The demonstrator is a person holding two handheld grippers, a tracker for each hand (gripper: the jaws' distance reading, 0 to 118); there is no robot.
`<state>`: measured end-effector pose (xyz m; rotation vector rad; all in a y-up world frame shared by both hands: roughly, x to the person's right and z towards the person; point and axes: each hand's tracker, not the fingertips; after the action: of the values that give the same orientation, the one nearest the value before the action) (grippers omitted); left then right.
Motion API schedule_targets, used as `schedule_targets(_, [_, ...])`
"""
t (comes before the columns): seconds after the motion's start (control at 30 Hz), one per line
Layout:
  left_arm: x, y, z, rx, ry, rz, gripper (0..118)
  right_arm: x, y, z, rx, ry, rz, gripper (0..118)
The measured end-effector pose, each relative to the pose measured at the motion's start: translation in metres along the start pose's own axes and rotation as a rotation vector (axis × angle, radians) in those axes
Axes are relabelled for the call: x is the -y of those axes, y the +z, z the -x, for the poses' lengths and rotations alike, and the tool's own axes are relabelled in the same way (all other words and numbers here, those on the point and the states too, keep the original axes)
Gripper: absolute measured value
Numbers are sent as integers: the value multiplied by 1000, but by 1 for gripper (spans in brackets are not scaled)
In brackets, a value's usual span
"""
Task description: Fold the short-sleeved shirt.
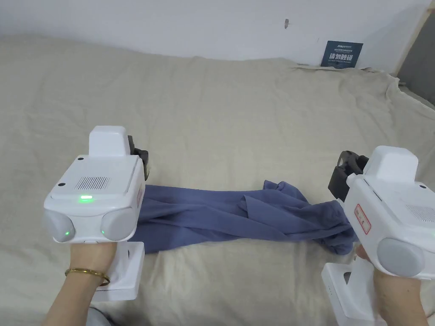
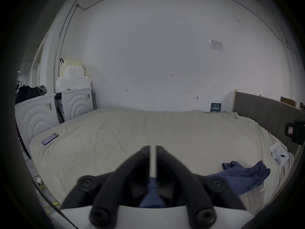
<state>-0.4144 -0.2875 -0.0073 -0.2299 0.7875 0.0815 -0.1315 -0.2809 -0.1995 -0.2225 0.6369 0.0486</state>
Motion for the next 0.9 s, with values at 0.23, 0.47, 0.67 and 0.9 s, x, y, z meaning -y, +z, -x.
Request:
schedule_targets(0.23, [8, -5, -10, 50, -27, -1, 0, 4, 6, 0, -6, 7, 7, 0])
schedule_targets(0.47, [12, -3, -10, 75, 3, 14, 0, 1, 10, -1, 9, 20, 5, 0])
schedule_targets(0.67, [9, -4, -5, 74, 29, 16, 0, -25, -15, -7, -3, 43, 155, 35])
schedule_targets(0.9, [6, -3, -3, 76, 33, 24, 0, -54, -85, -23, -22, -47, 389, 103])
